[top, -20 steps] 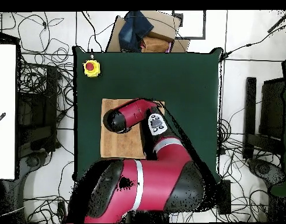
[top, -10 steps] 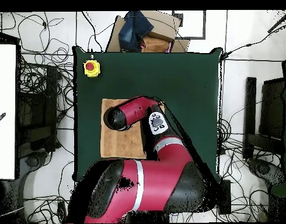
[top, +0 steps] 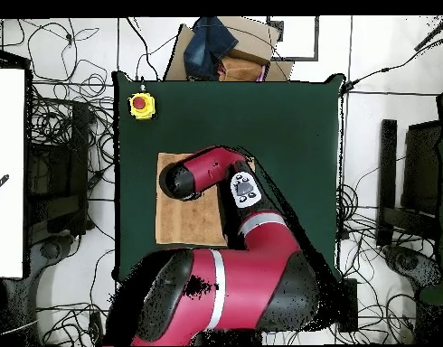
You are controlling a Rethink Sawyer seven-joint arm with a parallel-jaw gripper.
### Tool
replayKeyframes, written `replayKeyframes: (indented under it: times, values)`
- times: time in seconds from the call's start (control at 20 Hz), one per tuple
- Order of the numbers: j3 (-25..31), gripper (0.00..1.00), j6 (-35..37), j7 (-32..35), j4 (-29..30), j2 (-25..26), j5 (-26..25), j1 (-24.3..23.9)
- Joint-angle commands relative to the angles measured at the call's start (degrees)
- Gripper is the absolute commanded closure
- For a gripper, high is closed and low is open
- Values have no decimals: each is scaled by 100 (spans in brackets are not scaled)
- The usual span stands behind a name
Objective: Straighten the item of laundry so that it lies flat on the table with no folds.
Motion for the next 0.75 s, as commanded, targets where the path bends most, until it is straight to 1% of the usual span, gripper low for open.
replayKeyframes:
  times: [0.05, 0.25, 0.4, 0.5, 0.6, 0.7, 0.75]
  values:
    - [782, 0, 1409, -1345, -397, -205, 510, -215]
    - [1002, 0, 2442, -1920, -1107, -187, 734, -301]
    - [1228, 0, 3006, -2320, -1739, -51, 849, -339]
    - [1288, 0, 3269, -2329, -2280, 157, 864, -249]
    - [1310, 0, 3715, -2389, -3012, 446, 773, -63]
    - [1351, 0, 3926, -2340, -3520, 669, 723, 64]
    - [1378, 0, 3919, -2301, -3694, 750, 698, 107]
